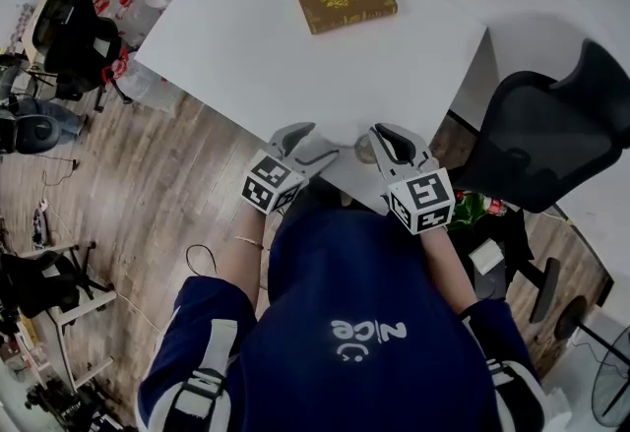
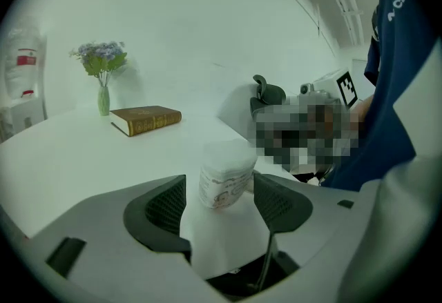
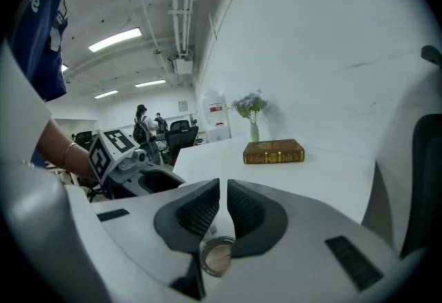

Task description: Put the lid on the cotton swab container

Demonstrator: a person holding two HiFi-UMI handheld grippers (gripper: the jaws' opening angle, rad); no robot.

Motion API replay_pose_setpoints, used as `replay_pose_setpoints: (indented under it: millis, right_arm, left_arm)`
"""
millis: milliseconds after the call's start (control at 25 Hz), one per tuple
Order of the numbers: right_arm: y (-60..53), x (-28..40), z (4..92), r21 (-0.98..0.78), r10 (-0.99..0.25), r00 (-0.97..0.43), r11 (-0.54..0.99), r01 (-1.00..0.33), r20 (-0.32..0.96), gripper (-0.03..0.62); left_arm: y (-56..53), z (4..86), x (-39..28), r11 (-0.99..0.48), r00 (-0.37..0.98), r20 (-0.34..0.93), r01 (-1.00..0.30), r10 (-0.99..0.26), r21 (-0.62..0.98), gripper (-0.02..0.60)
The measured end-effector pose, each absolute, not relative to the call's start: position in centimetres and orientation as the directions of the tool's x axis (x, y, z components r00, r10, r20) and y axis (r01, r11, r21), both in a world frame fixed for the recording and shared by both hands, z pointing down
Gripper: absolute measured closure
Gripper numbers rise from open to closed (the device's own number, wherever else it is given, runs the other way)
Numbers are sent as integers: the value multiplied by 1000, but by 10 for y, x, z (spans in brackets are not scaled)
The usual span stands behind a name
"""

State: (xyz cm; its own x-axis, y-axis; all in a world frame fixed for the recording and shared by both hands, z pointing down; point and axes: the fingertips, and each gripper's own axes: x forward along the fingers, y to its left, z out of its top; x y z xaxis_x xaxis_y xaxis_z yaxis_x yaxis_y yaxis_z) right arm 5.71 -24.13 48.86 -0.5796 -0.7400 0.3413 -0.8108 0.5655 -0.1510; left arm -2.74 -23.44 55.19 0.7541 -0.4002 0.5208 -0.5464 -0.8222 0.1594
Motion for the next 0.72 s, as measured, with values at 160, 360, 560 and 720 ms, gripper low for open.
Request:
replay_pose_setpoints:
  millis: [160,360,560,720]
  right_arm:
    - [-237,86,491,-153,-810,-494,470,-869,317,536]
    - [-225,105,499,-142,-840,-434,410,-901,326,536]
    - [-218,113,504,-127,-851,-407,387,-913,333,536]
    - [-217,117,503,-121,-857,-395,377,-918,329,536]
  left_arm:
    - [-226,531,-37,-758,752,452,-615,-480,219,270]
    - [-219,507,-47,-690,738,348,-670,-578,274,270]
    - [-217,499,-45,-692,738,326,-671,-590,267,270]
    - [-218,490,-42,-689,744,289,-668,-602,282,273]
